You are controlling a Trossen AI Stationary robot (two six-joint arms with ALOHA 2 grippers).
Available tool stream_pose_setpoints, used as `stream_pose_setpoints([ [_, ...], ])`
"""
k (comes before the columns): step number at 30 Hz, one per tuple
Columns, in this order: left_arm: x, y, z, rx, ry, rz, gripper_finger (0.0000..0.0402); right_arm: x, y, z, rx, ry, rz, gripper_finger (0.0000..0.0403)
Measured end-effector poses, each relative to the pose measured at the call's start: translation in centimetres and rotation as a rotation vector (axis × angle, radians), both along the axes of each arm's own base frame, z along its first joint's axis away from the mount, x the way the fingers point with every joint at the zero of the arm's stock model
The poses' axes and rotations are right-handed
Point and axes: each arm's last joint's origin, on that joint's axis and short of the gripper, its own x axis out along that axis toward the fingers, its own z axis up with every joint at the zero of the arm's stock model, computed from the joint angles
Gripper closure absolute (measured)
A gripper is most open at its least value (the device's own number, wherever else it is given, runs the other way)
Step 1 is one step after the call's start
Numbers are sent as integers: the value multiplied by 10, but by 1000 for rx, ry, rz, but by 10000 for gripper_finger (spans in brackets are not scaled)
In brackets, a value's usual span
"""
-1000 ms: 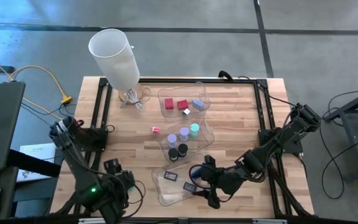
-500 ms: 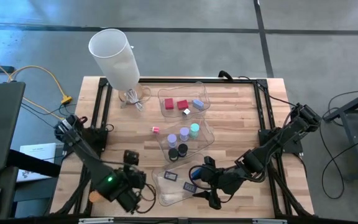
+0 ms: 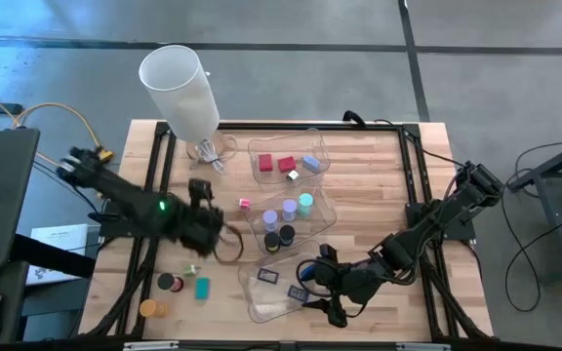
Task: Pick & Place Office items
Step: Put the pink charger adapter into the top transparent bin
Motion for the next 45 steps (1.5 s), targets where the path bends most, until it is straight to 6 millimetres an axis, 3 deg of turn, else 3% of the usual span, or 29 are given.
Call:
stream_pose_setpoints([
  [7, -16, 52, -32, -157, -247, 15, 87, 2, -3, 0, -62, -16, 26, 119],
  [14, -16, 80, -80, -126, -345, 45, 87, 3, -4, 0, -65, -18, 21, 119],
  [19, -7, 92, -107, -163, -404, -2, 87, 3, -4, 0, -68, -20, 19, 119],
  [27, -1, 108, -120, -269, -511, -58, 87, 3, -4, 1, -65, -25, 19, 119],
  [33, 4, 117, -129, -353, -482, -62, 87, 3, -4, 0, -74, -26, 29, 119],
  [45, 32, 134, -173, -359, -393, -21, 87, 3, -4, 0, -80, -28, 33, 119],
])
